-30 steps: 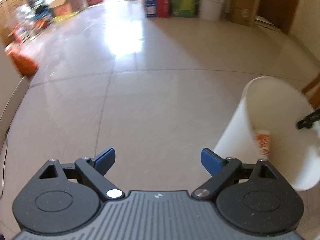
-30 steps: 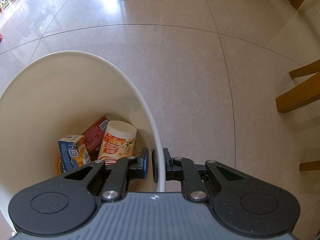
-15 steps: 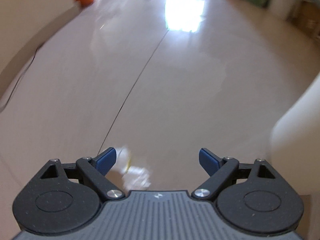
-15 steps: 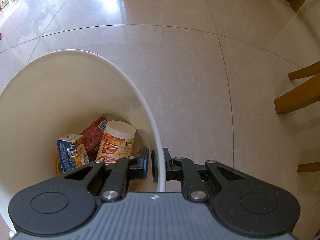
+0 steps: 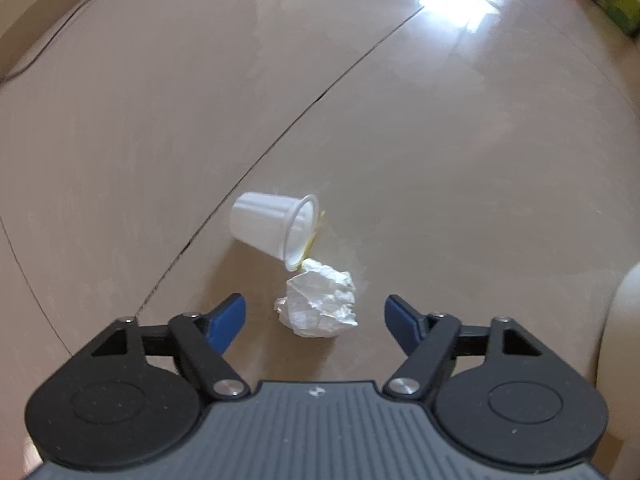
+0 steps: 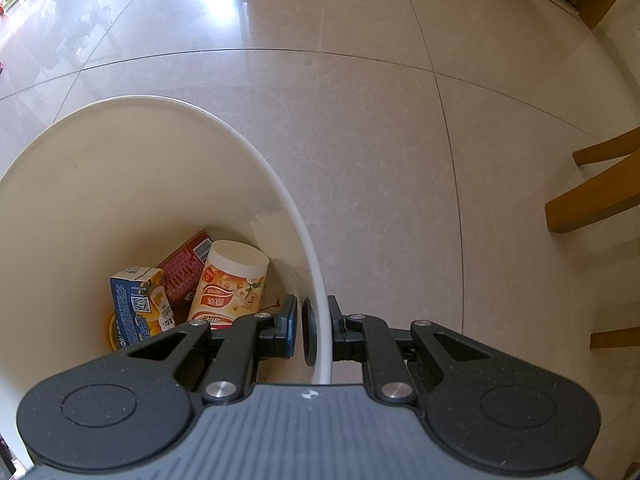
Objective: Collect trash
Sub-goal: 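Move the left gripper back toward the crumpled white paper ball, then close the left gripper on the paper ball and lift it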
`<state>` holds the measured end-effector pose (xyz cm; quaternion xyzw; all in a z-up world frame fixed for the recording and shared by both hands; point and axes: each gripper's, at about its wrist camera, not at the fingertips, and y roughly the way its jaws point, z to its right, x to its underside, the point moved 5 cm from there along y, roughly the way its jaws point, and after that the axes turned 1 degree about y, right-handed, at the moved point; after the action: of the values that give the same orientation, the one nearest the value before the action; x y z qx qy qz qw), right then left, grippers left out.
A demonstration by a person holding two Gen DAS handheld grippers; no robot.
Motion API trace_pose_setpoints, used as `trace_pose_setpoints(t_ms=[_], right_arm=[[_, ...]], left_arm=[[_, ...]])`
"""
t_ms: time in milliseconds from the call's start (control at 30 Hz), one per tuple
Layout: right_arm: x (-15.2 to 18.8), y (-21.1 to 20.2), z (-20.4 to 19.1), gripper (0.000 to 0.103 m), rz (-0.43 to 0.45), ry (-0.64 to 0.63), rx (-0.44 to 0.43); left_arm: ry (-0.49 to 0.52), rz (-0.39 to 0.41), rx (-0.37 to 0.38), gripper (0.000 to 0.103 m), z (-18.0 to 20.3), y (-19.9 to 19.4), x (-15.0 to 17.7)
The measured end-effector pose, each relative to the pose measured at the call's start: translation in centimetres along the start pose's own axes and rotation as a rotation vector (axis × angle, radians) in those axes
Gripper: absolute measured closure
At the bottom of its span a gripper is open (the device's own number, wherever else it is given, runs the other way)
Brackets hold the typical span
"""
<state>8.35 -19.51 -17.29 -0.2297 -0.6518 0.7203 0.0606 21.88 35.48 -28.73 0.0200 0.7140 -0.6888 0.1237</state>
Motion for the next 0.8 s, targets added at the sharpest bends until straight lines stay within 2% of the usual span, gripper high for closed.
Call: trace_pose_setpoints(t_ms=[367,733,800], right_arm=[[0.0,0.0,0.0,0.087,0.0,-0.003,0.004],[0.0,0.0,0.0,0.086,-0.001,-0.001,0.005],[0.0,0.0,0.0,0.086,0.0,-0.001,0.006]], left_arm=[[-0.122,-0.022,0.016,0.042,-2.5,2.0,-0.9],[-0.113,-0.049,-0.009,0.054,-2.6,2.1,-1.2],[-0.092,-0.069,-0.023,0.064,-2.4,2.3,-1.2]])
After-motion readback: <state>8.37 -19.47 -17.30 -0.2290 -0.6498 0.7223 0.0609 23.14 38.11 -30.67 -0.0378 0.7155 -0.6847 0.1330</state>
